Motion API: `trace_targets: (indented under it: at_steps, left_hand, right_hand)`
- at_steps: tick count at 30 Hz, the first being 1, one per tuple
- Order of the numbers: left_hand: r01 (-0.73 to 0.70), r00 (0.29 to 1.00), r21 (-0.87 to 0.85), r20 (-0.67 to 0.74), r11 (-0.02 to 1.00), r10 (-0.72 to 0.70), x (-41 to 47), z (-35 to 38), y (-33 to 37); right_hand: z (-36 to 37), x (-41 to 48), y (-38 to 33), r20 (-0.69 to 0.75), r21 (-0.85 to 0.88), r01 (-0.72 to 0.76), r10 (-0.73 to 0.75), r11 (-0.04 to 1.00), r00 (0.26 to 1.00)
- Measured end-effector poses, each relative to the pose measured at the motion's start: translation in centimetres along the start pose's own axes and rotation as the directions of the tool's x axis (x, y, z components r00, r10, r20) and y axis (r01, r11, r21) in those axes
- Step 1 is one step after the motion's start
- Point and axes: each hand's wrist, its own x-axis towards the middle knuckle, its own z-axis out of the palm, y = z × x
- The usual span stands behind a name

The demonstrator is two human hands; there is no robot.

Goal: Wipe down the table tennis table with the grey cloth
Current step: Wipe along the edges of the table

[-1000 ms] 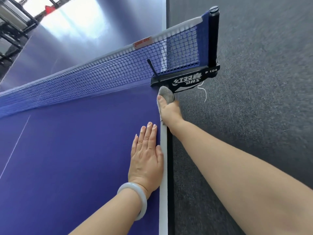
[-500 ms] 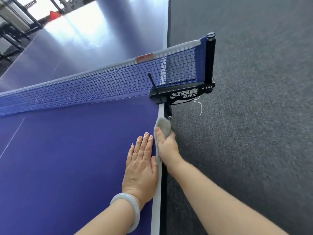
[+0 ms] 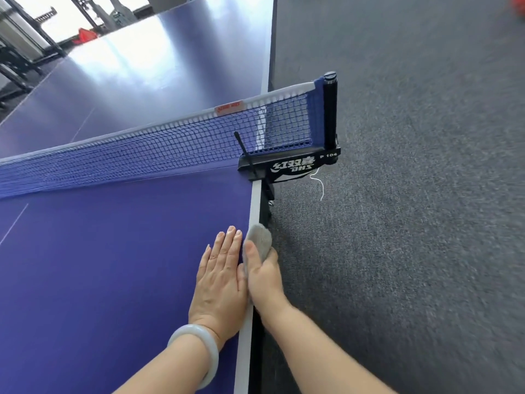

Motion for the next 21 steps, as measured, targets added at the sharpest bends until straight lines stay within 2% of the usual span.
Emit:
trace_targets:
  at_steps: [3,7,12,15,17,21]
  left_hand:
    - [0.003,1.0,-0.027,-0.015,1.0,-0.003,-0.1,0.0,0.1]
    - [-0.031,0.999,-0.035,-0.015,0.999,0.031,-0.1,-0.1,-0.1]
    - [-0.037,0.999,-0.144,-0.036,0.989,0.032,-0.2,-0.1,-0.3]
    - [-0.051,0.995,-0.176,-0.094,0.983,0.034,-0.3,0.5,-0.7]
    - [-0.048,0.991,-0.215,-0.129,0.975,0.021,-0.2,0.8,-0.9]
    - [-0.05,0.989,-0.3,-0.149,0.953,0.005,-0.4,0.6,-0.9]
  right_hand:
    - [-0.4,-2.6,2.2,0.038,-0.023,-0.023,0.024,0.999,0.999]
    - [-0.2,1.3,-0.5,0.009,-0.108,-0.005,0.006,0.994,1.0]
    - [-0.3,2.9,-3.0,0.035,-0.061,0.006,-0.004,0.998,0.999]
    - [-0.7,-1.1,-0.4,0.059,-0.083,0.014,-0.009,0.996,0.998]
    - [-0.9,-5.4,2.8,0.067,-0.155,0.001,0.009,0.988,0.998]
    - [-1.4,-12.2,7.9,0.076,-0.199,-0.008,0.023,0.98,0.997]
